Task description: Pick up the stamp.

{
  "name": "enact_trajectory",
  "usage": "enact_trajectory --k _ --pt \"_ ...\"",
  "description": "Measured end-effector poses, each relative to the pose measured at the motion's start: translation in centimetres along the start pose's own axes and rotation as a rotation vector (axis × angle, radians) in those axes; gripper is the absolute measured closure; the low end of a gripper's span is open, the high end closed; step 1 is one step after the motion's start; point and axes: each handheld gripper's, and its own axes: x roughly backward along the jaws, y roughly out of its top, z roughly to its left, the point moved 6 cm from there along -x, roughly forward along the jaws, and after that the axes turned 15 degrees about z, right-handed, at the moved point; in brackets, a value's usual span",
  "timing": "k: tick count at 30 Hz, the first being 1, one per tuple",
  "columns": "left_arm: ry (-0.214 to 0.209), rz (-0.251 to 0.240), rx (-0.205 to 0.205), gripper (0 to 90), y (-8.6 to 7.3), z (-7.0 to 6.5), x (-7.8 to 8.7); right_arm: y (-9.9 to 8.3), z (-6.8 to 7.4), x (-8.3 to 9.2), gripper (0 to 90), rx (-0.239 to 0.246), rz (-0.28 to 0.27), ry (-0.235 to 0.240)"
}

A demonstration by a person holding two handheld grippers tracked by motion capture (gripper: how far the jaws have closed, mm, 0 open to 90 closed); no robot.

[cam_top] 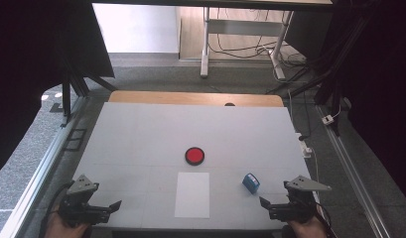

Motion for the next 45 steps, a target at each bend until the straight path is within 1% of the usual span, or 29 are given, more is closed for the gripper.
enact_trajectory --k 5,6,8,11,12,17,21,27,29,31,33,35,37,40,42,45 --pt "-0.007 0.007 -0.016 3.7 -0.1 -0.1 0.0 0.1 -0.1 -0.1 0.0 -0.007 0.001 0.025" --pt "-0.006 0.01 -0.029 3.7 -0.1 -0.2 -0.1 0.0 -0.1 -0.1 0.0 -0.007 0.003 0.027" --pt "-0.007 0.015 -0.041 3.7 -0.1 -0.4 -0.1 0.1 -0.1 -0.1 0.0 -0.007 0.001 0.036" --pt "-0.006 0.018 -0.048 3.7 -0.1 -0.4 -0.1 0.0 -0.1 -0.1 0.0 -0.007 0.006 0.05" --pt "-0.003 0.022 -0.055 3.7 -0.1 -0.5 -0.2 0.0 -0.1 -0.1 0.0 -0.007 0.009 0.052" --pt "-0.014 0.028 -0.064 3.7 -0.1 -0.5 -0.2 0.0 0.0 -0.1 0.0 0.0 0.017 0.043" --pt "-0.008 0.036 -0.071 3.5 -0.1 -0.6 -0.3 0.0 0.0 -0.1 0.0 0.006 0.011 0.037" --pt "-0.008 0.05 -0.06 2.0 -0.1 -0.5 -0.4 0.1 0.0 -0.1 0.0 0.003 0.013 0.037" --pt "-0.002 0.056 -0.057 0.9 0.0 -0.5 -0.5 0.1 0.1 -0.1 0.0 0.012 0.012 0.033" --pt "-0.001 0.058 -0.06 0.4 0.0 -0.6 -0.5 0.1 0.2 -0.2 0.0 0.027 0.019 0.018" --pt "-0.005 0.056 -0.059 0.4 0.0 -0.6 -0.4 0.2 0.4 -0.1 0.0 0.036 0.004 0.013" --pt "-0.007 0.053 -0.057 0.3 0.0 -0.5 -0.4 0.3 0.6 0.0 0.0 0.04 0.002 0.018" --pt "-0.01 0.05 -0.052 0.2 0.0 -0.5 -0.4 0.5 0.8 0.1 0.0 0.048 -0.011 0.025" --pt "-0.014 0.054 -0.051 0.0 0.0 -0.5 -0.4 0.5 0.9 -0.1 0.0 0.053 -0.005 0.033" --pt "-0.008 0.058 -0.053 0.0 0.0 -0.5 -0.5 0.6 1.0 -0.1 0.0 0.056 -0.006 0.038" --pt "-0.009 0.059 -0.054 0.0 0.0 -0.5 -0.5 0.7 1.1 -0.2 0.0 0.068 -0.008 0.033"
